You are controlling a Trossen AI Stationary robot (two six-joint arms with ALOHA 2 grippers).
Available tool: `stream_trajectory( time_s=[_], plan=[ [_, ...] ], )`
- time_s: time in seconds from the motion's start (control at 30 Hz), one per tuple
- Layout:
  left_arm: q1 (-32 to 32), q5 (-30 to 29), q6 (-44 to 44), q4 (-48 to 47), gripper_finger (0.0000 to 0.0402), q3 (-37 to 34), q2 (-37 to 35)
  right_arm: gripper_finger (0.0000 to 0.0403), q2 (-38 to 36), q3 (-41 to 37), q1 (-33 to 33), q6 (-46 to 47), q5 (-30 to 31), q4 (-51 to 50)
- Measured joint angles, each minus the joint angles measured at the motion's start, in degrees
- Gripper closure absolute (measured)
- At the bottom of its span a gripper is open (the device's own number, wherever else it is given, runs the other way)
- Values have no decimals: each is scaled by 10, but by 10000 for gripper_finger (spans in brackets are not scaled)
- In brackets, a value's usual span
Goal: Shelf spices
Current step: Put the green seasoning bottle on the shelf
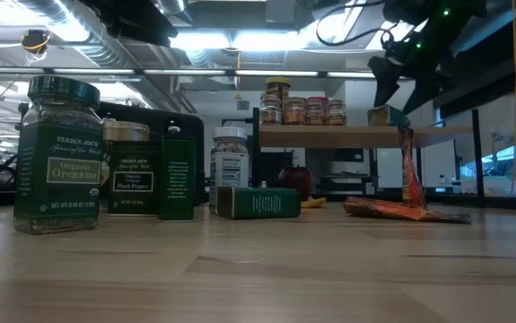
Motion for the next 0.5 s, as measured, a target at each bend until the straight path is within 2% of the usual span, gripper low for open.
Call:
stream_trajectory(
  time_s=[0.2,0.5],
  plan=[
    [0,0,0,0,153,0,0,31,1,-1,0,-53,15,16],
    [0,0,0,0,153,0,0,31,-4,-3,0,-102,3,62]
  ],
)
